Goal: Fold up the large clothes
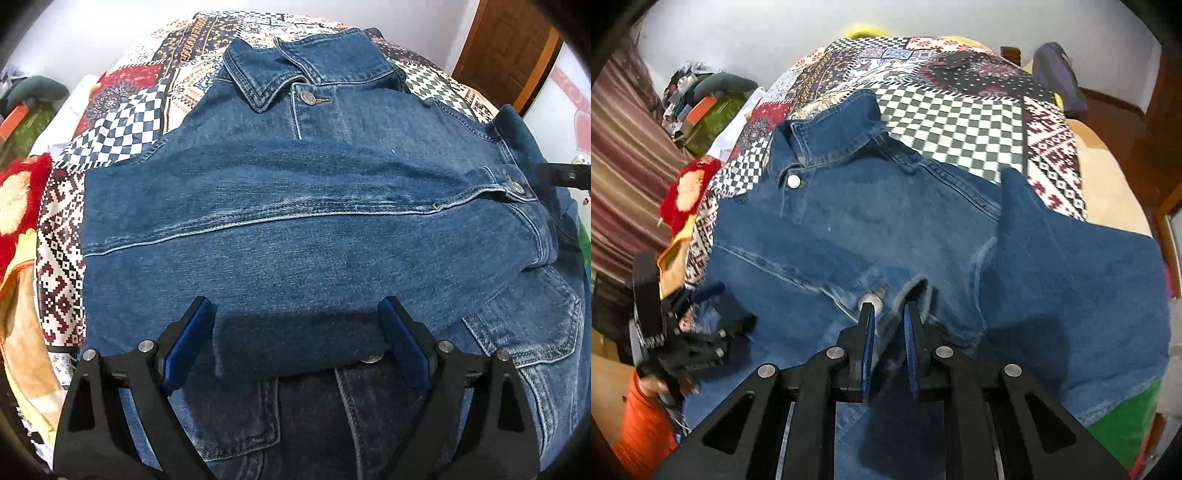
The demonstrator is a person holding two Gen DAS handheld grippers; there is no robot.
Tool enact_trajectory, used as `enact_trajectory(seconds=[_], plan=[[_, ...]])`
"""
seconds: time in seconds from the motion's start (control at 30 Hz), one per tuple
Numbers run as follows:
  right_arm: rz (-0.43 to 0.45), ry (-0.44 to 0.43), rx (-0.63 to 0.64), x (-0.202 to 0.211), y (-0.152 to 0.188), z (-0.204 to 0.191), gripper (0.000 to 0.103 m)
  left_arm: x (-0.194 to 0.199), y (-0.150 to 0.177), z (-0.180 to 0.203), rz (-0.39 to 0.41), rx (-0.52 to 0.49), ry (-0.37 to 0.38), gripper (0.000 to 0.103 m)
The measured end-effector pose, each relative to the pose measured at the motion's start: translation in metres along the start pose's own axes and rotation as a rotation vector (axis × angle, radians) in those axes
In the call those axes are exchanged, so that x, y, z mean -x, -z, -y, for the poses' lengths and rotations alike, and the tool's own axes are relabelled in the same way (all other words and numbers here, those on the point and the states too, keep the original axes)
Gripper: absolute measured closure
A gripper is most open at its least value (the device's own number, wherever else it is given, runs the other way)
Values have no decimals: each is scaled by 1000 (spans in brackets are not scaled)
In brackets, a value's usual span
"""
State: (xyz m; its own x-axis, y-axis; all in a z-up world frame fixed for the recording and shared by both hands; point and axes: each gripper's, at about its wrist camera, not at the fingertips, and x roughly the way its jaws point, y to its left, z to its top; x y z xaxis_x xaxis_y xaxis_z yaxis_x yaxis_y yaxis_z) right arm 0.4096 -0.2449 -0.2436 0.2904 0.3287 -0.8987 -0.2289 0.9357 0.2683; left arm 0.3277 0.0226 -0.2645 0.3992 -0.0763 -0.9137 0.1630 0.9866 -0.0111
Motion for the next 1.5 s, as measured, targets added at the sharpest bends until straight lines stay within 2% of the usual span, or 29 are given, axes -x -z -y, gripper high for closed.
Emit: enact_trajectory(seconds=[0.13, 0.27, 0.43, 0.5, 0.6, 0.67, 0.7, 0.77, 0.83, 0.9, 1.0, 1.07, 1.13, 1.27, 1.33, 1.5], plan=[[-123, 130, 103, -40, 0, -18, 91, -2, 4, -1, 5, 13, 6, 9], [-98, 195, 232, -43, 12, -30, 91, -6, 4, -7, -6, 44, 37, 7], [-122, 225, 261, -41, 21, -20, 90, -7, 6, -8, -4, 60, 42, 6], [-215, 303, 279, -52, 29, -11, 90, -6, 7, -7, 1, 58, 35, 6], [-173, 280, 280, -41, 37, -9, 90, -3, 6, -5, 0, 51, 13, 6], [-146, 225, 246, -24, 40, -6, 90, -1, 4, -2, -2, 36, -8, 6], [-114, 197, 226, -13, 40, -4, 90, 0, 3, -1, -4, 29, -18, 6], [-37, 196, 203, 11, 38, 2, 90, 4, -1, 2, 5, 9, -49, 6], [21, 243, 177, 28, 34, 14, 90, 11, -6, 3, 24, 9, -61, 6], [25, 303, 154, 29, 29, 31, 90, 17, -11, 5, 38, 19, -55, 6], [-53, 403, 120, 8, 29, 67, 90, 27, -19, 8, 64, 36, -45, 6], [-134, 467, 119, -15, 41, 89, 90, 32, -23, 12, 75, 33, -41, 6], [-98, 460, 164, -14, 55, 93, 90, 34, -26, 18, 81, 17, -44, 6], [-64, 588, 241, -5, 74, 93, 90, 31, -38, 37, 69, -49, -73, 6], [-47, 593, 221, 1, 79, 101, 90, 31, -45, 47, 71, -68, -69, 6], [-24, 542, 119, 18, 81, 127, 90, 34, -60, 79, 91, -115, -17, 6]])
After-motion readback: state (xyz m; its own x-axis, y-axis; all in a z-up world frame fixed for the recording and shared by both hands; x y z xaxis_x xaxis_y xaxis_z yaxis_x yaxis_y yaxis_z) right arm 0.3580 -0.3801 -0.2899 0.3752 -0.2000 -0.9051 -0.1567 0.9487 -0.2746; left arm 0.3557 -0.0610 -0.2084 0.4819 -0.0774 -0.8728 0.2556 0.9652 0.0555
